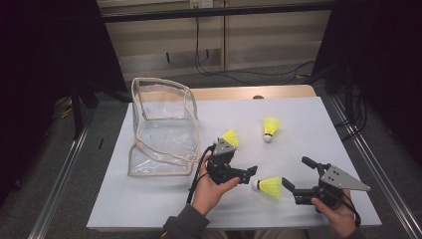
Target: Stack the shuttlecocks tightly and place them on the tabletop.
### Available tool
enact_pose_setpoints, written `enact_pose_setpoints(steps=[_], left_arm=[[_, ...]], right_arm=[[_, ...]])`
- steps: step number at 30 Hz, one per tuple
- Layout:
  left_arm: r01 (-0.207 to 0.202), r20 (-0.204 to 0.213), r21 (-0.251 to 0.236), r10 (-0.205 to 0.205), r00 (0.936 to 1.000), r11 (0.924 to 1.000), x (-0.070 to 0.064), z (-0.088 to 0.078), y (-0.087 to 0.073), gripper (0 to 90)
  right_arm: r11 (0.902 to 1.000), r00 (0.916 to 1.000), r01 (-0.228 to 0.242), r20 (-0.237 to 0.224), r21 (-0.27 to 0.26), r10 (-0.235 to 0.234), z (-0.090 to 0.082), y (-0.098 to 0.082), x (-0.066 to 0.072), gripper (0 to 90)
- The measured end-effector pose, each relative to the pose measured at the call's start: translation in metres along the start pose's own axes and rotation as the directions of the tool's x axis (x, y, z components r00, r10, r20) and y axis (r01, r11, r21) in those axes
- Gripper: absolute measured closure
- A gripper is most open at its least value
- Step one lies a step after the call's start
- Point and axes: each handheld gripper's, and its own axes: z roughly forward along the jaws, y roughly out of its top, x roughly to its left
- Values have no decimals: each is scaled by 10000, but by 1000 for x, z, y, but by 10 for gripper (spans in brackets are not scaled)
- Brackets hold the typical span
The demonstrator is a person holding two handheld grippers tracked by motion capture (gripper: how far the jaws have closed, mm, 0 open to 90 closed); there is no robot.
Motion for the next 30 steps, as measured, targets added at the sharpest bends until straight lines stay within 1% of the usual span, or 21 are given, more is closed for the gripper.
enact_pose_setpoints(steps=[3, 4, 5, 6, 8, 10, 11, 13, 14, 15, 17, 19, 21, 25, 30], left_arm=[[-43, -12, -9, 43, 10000, 10000, 1, -3, -3, 63], [-79, 41, 56, 79, 10000, 10000, 2, -5, -4, 63], [-33, 31, 32, 33, 10000, 10000, 2, -5, -5, 62], [-91, 22, 36, 91, 10000, 10000, 2, -7, -6, 60], [-148, 147, 28, 148, 9998, 9999, 2, -9, -7, 59], [-189, 128, 53, 189, 9997, 9998, 2, -10, -9, 59], [-165, 214, 18, 164, 9996, 9999, 1, -11, -10, 58], [-259, 311, 26, 258, 9992, 9997, 1, -12, -11, 56], [-262, 424, 41, 260, 9988, 9996, 1, -13, -12, 53], [-305, 443, 47, 303, 9986, 9995, 2, -15, -12, 53], [-268, 494, -2, 267, 9984, 9996, 2, -16, -14, 51], [-382, 483, 0, 381, 9981, 9993, 1, -17, -16, 51], [-372, 548, 29, 370, 9978, 9993, 2, -19, -17, 51], [-366, 510, -16, 366, 9980, 9993, 5, -23, -21, 50], [-462, 703, -43, 464, 9964, 9989, 6, -27, -23, 50]], right_arm=[[10000, 10000, -21, 32, 21, 21, 0, 0, -1, 20], [10000, 10000, -8, 34, 17, 8, 1, 0, -1, 20], [10000, 10000, 8, 27, 19, -8, 1, 0, -1, 20], [10000, 10000, 0, -18, 19, 0, 1, 0, -1, 20], [10000, 10000, 25, -21, 35, -25, 1, 0, 0, 20], [10000, 10000, 5, -40, 37, -5, 1, 0, 0, 20], [10000, 10000, 6, -31, 36, -6, 1, 0, 0, 20], [10000, 10000, 23, -13, 49, -23, 1, 0, 0, 20], [10000, 10000, 20, -15, 43, -20, 1, 0, 0, 20], [10000, 10000, 28, 2, 42, -28, 1, 0, 0, 20], [10000, 10000, 49, -7, 26, -49, 0, 0, 0, 20], [10000, 10000, 75, -11, 42, -75, 0, 0, 0, 20], [10000, 10000, 10, 3, 21, -10, 0, 0, 0, 20], [10000, 10000, 52, 37, 27, -52, -1, 0, 0, 19], [10000, 10000, 79, 50, 42, -79, -1, 0, -1, 20]])
